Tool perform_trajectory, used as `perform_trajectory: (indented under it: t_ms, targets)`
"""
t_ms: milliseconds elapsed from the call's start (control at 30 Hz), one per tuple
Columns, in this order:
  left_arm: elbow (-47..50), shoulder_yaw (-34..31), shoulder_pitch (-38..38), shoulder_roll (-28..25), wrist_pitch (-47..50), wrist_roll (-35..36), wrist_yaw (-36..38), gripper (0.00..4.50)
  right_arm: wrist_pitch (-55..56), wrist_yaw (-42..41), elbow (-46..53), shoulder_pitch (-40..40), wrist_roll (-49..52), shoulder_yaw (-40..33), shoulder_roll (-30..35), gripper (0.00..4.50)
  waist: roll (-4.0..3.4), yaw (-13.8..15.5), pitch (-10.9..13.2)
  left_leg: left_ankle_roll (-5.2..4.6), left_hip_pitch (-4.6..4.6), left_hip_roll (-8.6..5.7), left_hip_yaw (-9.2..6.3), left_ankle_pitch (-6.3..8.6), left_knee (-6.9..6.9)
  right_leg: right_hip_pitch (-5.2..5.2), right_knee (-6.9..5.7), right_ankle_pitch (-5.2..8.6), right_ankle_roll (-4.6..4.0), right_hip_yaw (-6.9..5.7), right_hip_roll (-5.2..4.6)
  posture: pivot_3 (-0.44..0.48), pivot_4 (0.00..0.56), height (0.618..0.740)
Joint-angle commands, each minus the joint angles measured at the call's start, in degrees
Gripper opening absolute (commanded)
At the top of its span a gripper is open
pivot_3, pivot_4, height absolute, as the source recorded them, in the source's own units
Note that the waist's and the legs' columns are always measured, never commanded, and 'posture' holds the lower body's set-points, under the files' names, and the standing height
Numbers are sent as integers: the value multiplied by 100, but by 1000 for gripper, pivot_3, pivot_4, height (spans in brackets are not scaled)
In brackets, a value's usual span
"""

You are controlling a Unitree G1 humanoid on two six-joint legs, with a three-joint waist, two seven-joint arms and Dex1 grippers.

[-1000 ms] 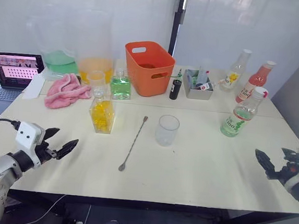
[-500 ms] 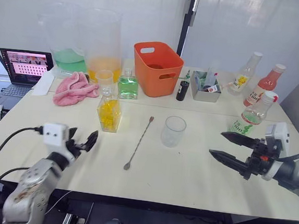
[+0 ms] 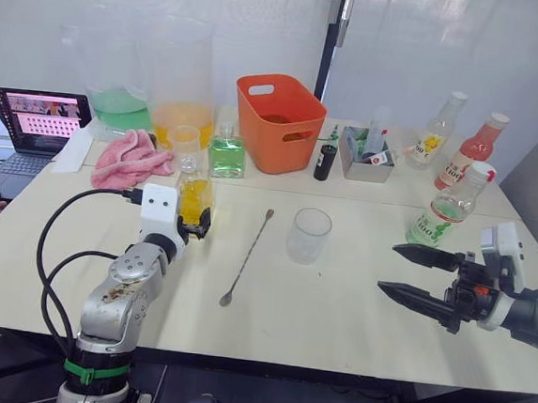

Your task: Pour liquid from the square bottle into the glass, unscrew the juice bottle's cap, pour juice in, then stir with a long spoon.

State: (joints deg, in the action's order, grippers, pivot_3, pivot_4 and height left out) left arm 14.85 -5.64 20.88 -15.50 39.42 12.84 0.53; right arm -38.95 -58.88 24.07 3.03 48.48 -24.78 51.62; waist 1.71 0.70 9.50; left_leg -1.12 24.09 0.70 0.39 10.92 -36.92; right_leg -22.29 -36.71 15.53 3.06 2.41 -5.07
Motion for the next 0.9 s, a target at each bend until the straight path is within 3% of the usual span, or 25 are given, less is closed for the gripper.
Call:
perform_trajectory:
  t_ms: [33, 367, 567, 767, 900]
  targets:
    - [-499, 45, 422, 38, -315, -334, -136, 4472, 112, 136, 231, -63, 45, -260, -18, 4500, 2, 8, 1, 0, 1, -2, -1, 0, -1, 0, 0, 0, 0, -2, 0, 0, 150, 739]
    - [-1820, 132, 1147, 329, -1064, -752, -222, 4472, 131, 341, 337, -231, 30, -301, -57, 4500, 3, -1, 2, 0, 6, -4, -4, 0, -3, -2, 2, -1, 2, -2, -2, 0, 150, 739]
    - [-2018, 144, 1245, 436, -1342, -947, -356, 2812, 131, 433, 373, -213, 39, -261, -73, 4500, 4, 4, 2, 1, 6, -2, -6, -1, -4, -2, -2, -1, 3, -3, -2, 0, 150, 739]
    - [-2036, 53, 1331, 386, -1636, -912, -233, 2805, 143, 545, 418, -258, -16, -215, -117, 4500, 4, 4, 3, 1, 6, -3, -6, -1, -5, -1, -3, -2, 4, -3, -2, 0, 150, 739]
    - [-2003, -250, 1390, -4, -2293, -367, 752, 2805, 124, 694, 493, -262, -59, -153, -191, 4500, 15, -6, 9, 1, 13, -2, -7, -1, -5, -10, -5, -2, 3, -4, 0, 0, 150, 739]
